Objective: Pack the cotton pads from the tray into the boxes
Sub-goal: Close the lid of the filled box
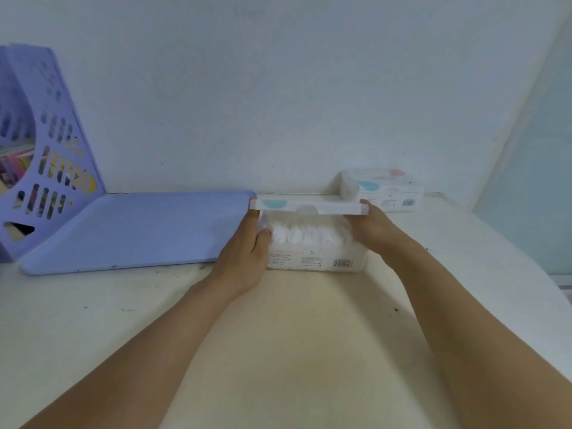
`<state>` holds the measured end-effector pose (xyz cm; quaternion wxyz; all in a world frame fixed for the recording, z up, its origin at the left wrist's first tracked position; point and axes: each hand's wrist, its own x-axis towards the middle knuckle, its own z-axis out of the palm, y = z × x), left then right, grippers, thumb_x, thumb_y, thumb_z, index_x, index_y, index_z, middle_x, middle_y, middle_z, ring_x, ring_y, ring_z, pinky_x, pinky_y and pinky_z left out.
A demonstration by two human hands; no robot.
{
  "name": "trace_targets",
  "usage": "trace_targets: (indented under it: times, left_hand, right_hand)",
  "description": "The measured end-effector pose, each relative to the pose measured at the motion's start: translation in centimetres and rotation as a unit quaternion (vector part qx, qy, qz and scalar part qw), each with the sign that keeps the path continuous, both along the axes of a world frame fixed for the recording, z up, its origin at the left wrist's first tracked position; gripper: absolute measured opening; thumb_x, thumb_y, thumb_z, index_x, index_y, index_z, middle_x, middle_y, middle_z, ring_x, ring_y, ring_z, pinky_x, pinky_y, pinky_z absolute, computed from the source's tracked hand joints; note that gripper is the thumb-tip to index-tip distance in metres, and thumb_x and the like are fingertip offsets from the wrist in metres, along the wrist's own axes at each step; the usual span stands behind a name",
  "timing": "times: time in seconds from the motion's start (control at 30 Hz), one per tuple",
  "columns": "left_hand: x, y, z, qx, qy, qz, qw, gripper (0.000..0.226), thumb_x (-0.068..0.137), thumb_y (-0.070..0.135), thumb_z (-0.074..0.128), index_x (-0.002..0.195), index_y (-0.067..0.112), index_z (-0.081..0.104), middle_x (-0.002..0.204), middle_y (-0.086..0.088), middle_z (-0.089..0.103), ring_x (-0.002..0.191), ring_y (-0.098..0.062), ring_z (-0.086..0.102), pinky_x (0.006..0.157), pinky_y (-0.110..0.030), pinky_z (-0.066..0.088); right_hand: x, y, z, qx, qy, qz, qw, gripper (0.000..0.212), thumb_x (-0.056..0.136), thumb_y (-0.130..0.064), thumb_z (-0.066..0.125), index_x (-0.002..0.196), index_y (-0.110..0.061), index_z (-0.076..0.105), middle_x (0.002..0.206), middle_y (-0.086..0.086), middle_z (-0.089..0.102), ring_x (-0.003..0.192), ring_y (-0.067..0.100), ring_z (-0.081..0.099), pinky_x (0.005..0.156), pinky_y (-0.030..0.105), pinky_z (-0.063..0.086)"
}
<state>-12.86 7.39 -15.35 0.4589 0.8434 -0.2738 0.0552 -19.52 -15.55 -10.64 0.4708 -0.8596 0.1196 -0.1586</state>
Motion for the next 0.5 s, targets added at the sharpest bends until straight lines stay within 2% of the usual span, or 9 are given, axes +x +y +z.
trace_targets:
  times: [0.07,0.13,0.2,0.23,0.3,0.33,0.4,0.47,0.5]
  left_hand:
    - [-0.3,-0.2,0.3,-0.013,0.044,-0.009,0.999,0.056,0.108,0.026,0.032,0.159,0.035,0.011,0.138,0.009,0.048,0.116,-0.016,0.052,0.091,-0.027,0.037]
    - [-0.2,-0.3,0.3,-0.046,0.079,-0.025,0.996,0.052,0.109,0.028,0.033,0.159,0.032,0.018,0.144,0.012,0.045,0.126,-0.01,0.047,0.1,-0.023,0.034]
    - [-0.1,-0.4,0.3,-0.074,0.108,-0.041,0.991,0.054,0.107,0.037,0.035,0.158,0.03,0.022,0.152,0.011,0.042,0.135,-0.008,0.042,0.113,-0.027,0.033]
    - [0.0,-0.5,0.3,-0.087,0.114,-0.043,0.989,0.054,0.106,0.038,0.037,0.158,0.029,0.025,0.151,0.011,0.043,0.137,-0.008,0.042,0.114,-0.026,0.033]
    - [-0.3,-0.6,0.4,-0.107,0.104,-0.032,0.988,0.049,0.107,0.027,0.04,0.155,0.025,0.031,0.147,0.01,0.048,0.135,-0.009,0.045,0.107,-0.018,0.037]
    - [-0.3,-0.7,0.3,-0.119,0.098,-0.023,0.988,0.05,0.107,0.025,0.043,0.155,0.026,0.03,0.148,0.008,0.048,0.136,-0.009,0.045,0.108,-0.021,0.038]
    - [-0.5,-0.5,0.4,-0.146,0.096,-0.032,0.984,0.065,0.101,0.033,0.052,0.156,0.043,0.018,0.157,0.002,0.041,0.142,-0.007,0.039,0.117,-0.036,0.036]
    - [-0.8,-0.1,0.8,-0.178,0.109,-0.066,0.976,0.077,0.086,0.052,0.061,0.146,0.065,0.016,0.156,-0.004,0.042,0.144,-0.004,0.037,0.117,-0.043,0.035]
    - [-1.0,0.2,1.1,-0.194,0.118,-0.074,0.971,0.075,0.08,0.061,0.063,0.141,0.07,0.02,0.153,-0.005,0.046,0.142,-0.005,0.041,0.116,-0.046,0.037]
  right_hand:
    - [0.3,0.4,-0.6,0.034,0.0,0.005,0.999,0.02,0.09,-0.037,0.056,0.092,-0.018,0.055,0.082,-0.005,0.056,0.071,0.009,0.05,0.06,0.023,0.037]
    - [0.7,0.9,-1.2,0.07,-0.011,-0.023,0.997,0.023,0.089,-0.037,0.056,0.094,-0.015,0.061,0.088,-0.002,0.064,0.075,0.012,0.055,0.063,0.026,0.04]
    - [1.0,1.4,-1.5,0.105,-0.025,-0.085,0.991,0.035,0.087,-0.04,0.053,0.106,-0.013,0.064,0.103,0.003,0.07,0.081,0.013,0.059,0.064,0.027,0.041]
    - [1.2,1.5,-1.7,0.11,-0.038,-0.125,0.985,0.036,0.088,-0.037,0.053,0.111,-0.011,0.063,0.106,0.006,0.07,0.079,0.013,0.058,0.061,0.026,0.039]
    - [1.1,1.9,-1.6,0.103,-0.077,-0.204,0.97,0.037,0.092,-0.028,0.052,0.121,-0.006,0.059,0.107,0.007,0.067,0.074,0.011,0.054,0.055,0.024,0.035]
    - [1.0,2.1,-1.7,0.107,-0.1,-0.22,0.964,0.037,0.093,-0.026,0.053,0.125,-0.007,0.057,0.104,0.003,0.065,0.075,0.01,0.053,0.055,0.023,0.035]
    - [0.6,2.6,-1.2,0.133,-0.127,-0.181,0.966,0.04,0.095,-0.024,0.057,0.135,-0.017,0.053,0.107,-0.007,0.061,0.091,0.011,0.058,0.068,0.024,0.045]
    - [-0.4,2.3,-0.2,0.183,-0.104,-0.065,0.975,0.059,0.094,-0.022,0.063,0.149,-0.027,0.041,0.127,-0.014,0.054,0.115,0.011,0.055,0.087,0.025,0.047]
    - [-1.0,1.6,0.2,0.198,-0.078,0.009,0.977,0.072,0.09,-0.02,0.069,0.152,-0.032,0.035,0.131,-0.019,0.049,0.119,0.007,0.053,0.091,0.022,0.044]
